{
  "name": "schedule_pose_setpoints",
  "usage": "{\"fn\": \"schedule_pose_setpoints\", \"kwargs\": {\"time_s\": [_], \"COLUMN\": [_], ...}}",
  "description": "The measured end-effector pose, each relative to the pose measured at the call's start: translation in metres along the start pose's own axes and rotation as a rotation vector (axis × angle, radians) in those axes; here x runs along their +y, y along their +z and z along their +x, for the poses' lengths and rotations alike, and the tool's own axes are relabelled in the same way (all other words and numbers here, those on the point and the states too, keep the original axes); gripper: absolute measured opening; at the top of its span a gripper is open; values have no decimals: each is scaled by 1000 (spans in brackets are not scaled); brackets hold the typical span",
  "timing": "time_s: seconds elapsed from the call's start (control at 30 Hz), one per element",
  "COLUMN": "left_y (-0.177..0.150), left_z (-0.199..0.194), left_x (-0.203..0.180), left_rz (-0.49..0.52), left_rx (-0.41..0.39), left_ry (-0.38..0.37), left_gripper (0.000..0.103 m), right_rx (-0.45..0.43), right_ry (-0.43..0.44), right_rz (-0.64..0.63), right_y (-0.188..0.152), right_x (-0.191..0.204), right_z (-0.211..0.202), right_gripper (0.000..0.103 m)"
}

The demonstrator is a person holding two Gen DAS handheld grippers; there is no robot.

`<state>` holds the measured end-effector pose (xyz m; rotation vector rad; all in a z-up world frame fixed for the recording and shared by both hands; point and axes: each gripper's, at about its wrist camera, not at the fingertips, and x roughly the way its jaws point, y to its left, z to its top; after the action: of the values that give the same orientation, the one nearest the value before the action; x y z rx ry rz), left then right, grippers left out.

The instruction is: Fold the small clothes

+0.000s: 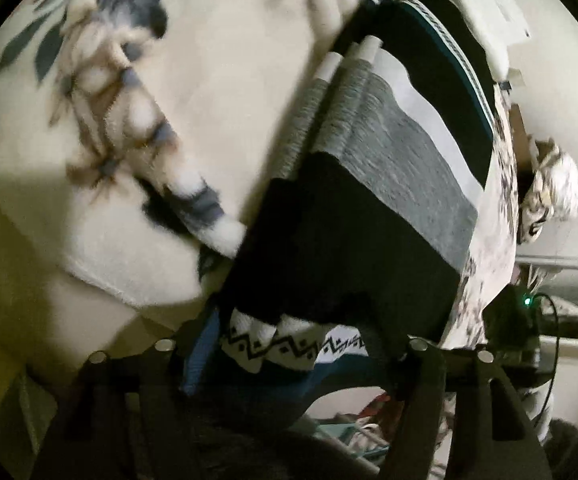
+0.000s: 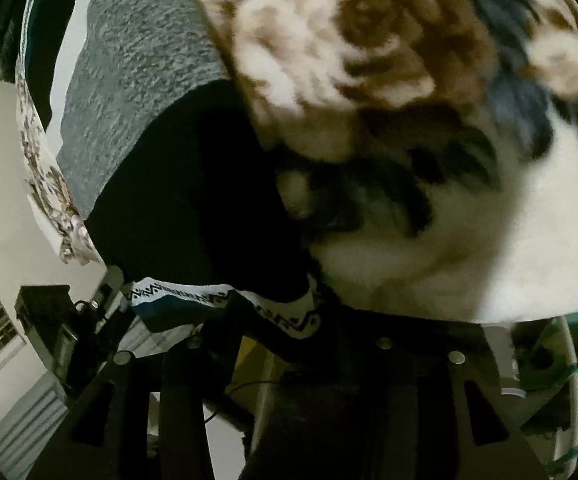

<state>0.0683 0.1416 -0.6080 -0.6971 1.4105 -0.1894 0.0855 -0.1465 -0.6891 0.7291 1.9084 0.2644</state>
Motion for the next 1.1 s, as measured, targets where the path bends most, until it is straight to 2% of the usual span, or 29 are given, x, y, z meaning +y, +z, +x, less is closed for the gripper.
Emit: {"fn": "schedule_pose_setpoints", "kwargs": {"time_s": [0.03,0.07,0.1,0.17,0.23,0.37,0.43,0.53,0.6,0.67,0.7,0.77,0.83,0.87,0.9,0.93,1.1], "left_y": [-2,-3,-4,-7,-8,-9,-7,1,6,8,8,7,3,1,0,-1,-2], "left_z": [-2,-2,-6,-14,-21,-29,-19,-5,1,5,5,3,0,-2,-3,-5,-31], "left_x": [-1,0,0,-3,-3,2,8,17,26,33,31,28,23,20,17,14,0], "left_rz": [11,11,4,-14,-32,-42,-49,-79,-99,-119,-115,-86,-56,-49,-46,-45,-58], "left_rx": [-3,3,-9,-23,-30,-19,16,42,57,64,63,65,59,54,57,53,13], "left_ry": [14,3,-1,-19,-47,-73,-98,-126,-143,-185,-197,-188,-171,-164,-157,-149,-136], "left_gripper": [19,9,9,8,8,9,10,18,36,42,46,47,44,30,9,9,9], "right_rx": [-11,-14,-19,-33,-35,-28,-12,9,2,16,22,21,14,3,0,-1,-25], "right_ry": [0,17,32,40,64,47,48,54,66,95,107,103,88,66,69,92,133], "right_rz": [-1,-3,-6,-11,-27,-69,-42,3,5,14,12,-2,-9,-3,3,10,-28], "right_y": [-2,-6,-8,-14,-20,-27,-23,-8,0,4,4,0,-6,-7,-9,-11,-23], "right_x": [-1,-2,-1,0,6,6,5,-2,-3,-4,-4,-3,-1,2,5,6,28], "right_z": [-2,-4,-6,-12,-19,-24,-14,-4,3,9,12,15,17,18,21,19,0], "right_gripper": [35,22,13,10,9,9,11,21,41,49,52,52,48,35,21,16,13]}}
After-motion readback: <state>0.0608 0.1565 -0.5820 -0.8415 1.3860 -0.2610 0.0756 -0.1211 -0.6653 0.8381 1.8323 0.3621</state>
